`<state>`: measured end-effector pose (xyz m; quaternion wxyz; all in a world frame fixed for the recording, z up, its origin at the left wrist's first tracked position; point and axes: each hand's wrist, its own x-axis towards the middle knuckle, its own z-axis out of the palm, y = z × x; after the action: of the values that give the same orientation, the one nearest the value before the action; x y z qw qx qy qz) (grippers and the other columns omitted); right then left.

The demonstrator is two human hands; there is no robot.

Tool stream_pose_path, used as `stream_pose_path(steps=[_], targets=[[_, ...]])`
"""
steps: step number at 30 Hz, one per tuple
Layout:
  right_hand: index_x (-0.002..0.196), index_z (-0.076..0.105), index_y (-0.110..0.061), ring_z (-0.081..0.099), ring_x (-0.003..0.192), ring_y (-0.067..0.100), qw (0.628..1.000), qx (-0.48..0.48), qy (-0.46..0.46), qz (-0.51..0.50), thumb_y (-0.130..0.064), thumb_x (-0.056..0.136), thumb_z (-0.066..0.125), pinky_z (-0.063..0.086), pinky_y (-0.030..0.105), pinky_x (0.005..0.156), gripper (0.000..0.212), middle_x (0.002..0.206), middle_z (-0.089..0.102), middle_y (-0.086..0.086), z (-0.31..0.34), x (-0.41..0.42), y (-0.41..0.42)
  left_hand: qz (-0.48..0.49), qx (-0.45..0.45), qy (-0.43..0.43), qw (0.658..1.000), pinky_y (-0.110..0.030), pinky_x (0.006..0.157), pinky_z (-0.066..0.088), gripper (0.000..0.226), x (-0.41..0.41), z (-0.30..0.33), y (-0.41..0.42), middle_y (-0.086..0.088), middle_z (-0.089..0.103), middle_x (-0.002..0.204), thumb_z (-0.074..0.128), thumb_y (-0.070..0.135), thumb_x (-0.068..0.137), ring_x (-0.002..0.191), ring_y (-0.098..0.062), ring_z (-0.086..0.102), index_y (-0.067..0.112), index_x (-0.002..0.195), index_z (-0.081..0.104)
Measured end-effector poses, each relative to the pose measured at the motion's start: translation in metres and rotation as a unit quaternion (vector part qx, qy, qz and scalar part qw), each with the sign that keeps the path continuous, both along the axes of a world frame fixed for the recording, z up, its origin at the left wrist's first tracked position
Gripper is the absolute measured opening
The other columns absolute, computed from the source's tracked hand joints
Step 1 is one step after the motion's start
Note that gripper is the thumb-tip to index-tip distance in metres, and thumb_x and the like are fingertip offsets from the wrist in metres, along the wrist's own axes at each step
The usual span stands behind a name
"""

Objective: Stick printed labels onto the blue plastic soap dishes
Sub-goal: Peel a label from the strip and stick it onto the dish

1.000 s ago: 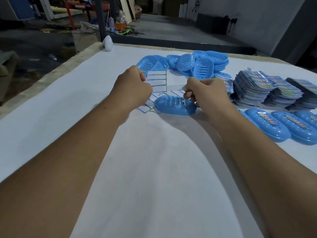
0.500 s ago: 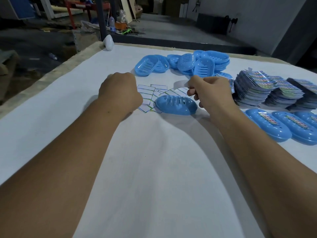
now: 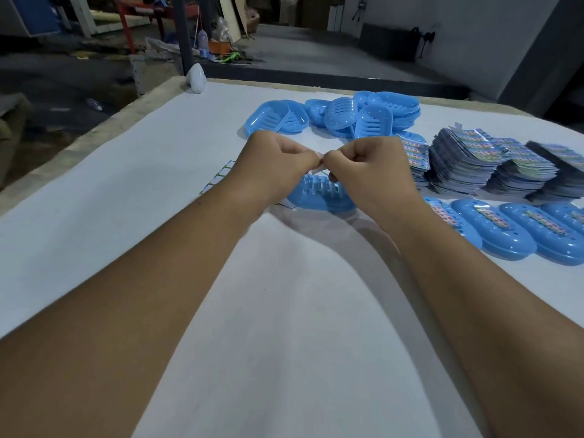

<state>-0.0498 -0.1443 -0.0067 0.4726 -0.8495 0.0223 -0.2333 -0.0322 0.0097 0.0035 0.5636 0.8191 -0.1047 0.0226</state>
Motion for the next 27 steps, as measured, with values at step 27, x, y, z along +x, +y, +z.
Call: stream_pose_path(steps=[27], targets=[[0.069, 0.075, -0.007, 0.042, 0.052, 0.014, 0.997, 0.047, 0.048, -0.026, -0.030, 0.080, 0.071, 0.036, 0.024, 0.051, 0.026, 0.077, 0.070, 0.021, 0.002, 0.005, -0.009, 0.080, -0.050, 0.014, 0.995, -0.029, 0.068, 0.052, 0.028, 0.016, -0.006, -0.001, 0.013, 0.062, 0.057, 0.076, 0.039, 0.078, 0.060, -0.008, 0.057, 0.011, 0.073, 0.075]])
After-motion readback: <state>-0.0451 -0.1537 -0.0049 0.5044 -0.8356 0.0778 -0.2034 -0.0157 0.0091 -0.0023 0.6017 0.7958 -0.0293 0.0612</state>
